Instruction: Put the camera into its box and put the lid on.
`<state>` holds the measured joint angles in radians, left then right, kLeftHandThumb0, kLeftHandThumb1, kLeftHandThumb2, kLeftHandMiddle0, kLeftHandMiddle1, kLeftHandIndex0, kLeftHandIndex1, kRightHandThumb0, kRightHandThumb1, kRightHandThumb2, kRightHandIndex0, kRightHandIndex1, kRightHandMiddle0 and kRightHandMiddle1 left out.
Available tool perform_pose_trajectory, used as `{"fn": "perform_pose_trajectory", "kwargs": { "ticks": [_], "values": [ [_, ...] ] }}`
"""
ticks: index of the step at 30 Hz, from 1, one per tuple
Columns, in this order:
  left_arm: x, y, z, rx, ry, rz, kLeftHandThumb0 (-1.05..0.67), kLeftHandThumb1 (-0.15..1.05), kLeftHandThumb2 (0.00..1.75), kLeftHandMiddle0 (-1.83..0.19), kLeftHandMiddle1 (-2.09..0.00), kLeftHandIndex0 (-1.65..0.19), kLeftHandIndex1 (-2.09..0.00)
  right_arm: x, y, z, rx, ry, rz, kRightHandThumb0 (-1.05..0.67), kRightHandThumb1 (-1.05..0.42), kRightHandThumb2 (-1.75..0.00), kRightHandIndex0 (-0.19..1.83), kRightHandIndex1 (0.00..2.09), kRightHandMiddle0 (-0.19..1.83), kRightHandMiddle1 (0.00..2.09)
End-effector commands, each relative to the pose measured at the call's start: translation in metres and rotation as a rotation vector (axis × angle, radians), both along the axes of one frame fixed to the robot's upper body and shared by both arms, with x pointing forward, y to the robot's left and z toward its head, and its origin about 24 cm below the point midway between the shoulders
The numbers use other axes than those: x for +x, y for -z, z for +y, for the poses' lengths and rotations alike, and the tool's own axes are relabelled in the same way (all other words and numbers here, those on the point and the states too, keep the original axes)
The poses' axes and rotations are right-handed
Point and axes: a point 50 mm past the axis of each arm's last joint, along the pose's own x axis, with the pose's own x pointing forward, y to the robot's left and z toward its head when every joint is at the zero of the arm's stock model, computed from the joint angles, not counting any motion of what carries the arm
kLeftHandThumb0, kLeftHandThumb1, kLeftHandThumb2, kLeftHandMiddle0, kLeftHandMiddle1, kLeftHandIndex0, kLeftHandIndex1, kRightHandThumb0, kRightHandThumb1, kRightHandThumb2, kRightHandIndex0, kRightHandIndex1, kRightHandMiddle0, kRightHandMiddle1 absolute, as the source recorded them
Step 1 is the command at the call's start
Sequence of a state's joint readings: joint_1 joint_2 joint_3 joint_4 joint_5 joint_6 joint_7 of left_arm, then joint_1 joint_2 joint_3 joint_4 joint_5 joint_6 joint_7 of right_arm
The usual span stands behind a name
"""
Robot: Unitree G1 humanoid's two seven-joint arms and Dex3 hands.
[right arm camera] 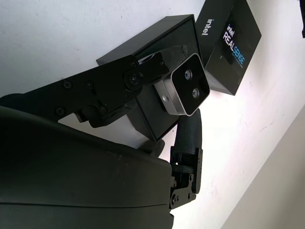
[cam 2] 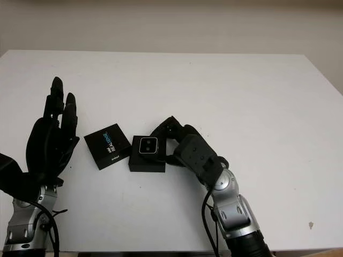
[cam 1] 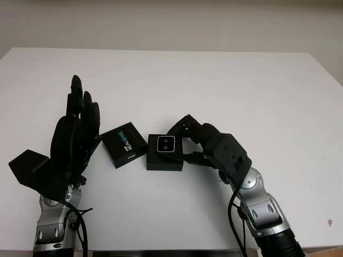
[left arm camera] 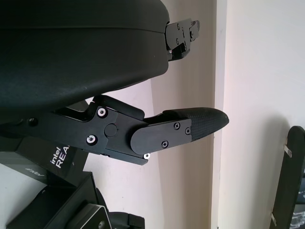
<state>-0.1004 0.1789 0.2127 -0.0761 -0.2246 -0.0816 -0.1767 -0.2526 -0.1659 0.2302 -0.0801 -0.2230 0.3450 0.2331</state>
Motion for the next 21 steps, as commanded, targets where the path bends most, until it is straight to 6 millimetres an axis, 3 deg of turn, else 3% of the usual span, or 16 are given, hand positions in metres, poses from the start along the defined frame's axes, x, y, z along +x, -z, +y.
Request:
{"fn": "perform_pose_trajectory", "kwargs": {
  "ticks": [1,13,21],
  "values": [
    [-0.0014,-0.0012,0.0000,0.007,-0.002,-0.011,-0.65,1.05,0.58,0.19,0.00,0.19,0.00,0.0021,-0.0021,0.0044,0.004,-0.013,0.005,-0.32,-1.05,-0.10,0.14,0.59,0.19,1.83],
    [-0.0012,-0.0006,-0.0004,0.005,0.003,-0.007,-0.65,1.05,0.58,0.19,0.00,0.19,0.00,0.0014,0.0004,0.0084,0.028,-0.058,0.040,-0.34,-1.05,-0.13,0.12,0.63,0.19,1.86],
    [-0.0012,-0.0003,0.0002,-0.003,0.002,-0.006,-0.65,1.05,0.56,0.19,0.00,0.19,0.00,0.0013,0.0021,0.0109,0.016,-0.071,0.032,-0.36,-1.05,-0.14,0.03,0.82,0.18,1.85]
  ]
}}
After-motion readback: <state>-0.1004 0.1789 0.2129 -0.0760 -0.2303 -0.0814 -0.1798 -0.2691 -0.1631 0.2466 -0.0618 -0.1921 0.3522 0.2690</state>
